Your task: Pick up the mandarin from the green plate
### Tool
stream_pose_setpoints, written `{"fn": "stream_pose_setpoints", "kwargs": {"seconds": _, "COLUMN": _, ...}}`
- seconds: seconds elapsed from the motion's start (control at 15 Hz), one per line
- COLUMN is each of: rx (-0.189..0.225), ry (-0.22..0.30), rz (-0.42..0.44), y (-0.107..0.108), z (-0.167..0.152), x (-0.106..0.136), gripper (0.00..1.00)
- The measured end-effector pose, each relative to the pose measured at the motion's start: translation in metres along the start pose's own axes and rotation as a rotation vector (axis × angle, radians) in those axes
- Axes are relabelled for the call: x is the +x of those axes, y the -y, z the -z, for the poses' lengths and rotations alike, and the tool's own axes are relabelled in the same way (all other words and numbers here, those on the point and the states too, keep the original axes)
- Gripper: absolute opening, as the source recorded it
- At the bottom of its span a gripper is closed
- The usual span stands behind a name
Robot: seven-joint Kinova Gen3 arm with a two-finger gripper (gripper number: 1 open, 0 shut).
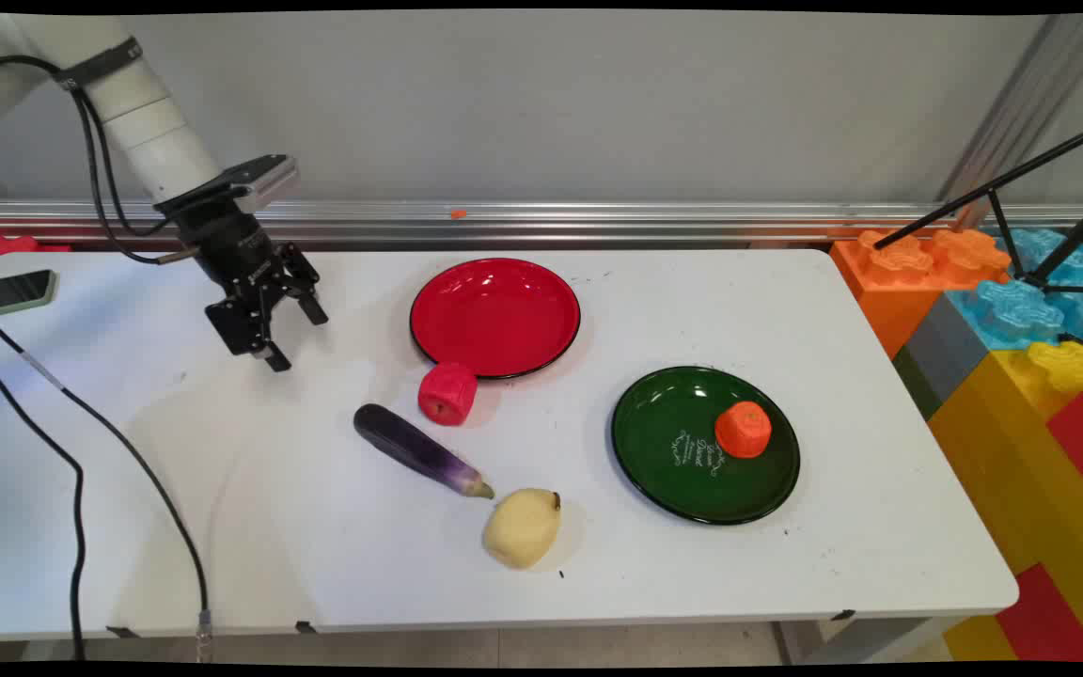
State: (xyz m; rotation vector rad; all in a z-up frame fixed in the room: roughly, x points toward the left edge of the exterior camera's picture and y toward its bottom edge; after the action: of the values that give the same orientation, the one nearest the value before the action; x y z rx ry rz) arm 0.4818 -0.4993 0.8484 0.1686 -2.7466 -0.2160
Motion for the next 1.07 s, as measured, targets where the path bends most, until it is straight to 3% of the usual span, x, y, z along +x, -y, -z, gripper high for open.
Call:
{"fn": "stream_pose_setpoints", "kwargs": {"seconds": 0.53, "rx": 0.007, "ry": -0.086, "rz": 0.015, "y": 0.006, "z": -0.014, "x": 0.054, "gripper": 1.00}}
{"fn": "stream_pose_setpoints", "kwargs": {"seconds": 1.07, "rx": -0.001, "ry": -0.233, "rz": 0.049, "y": 0.011, "z": -0.057, "x": 0.150, "gripper": 1.00}}
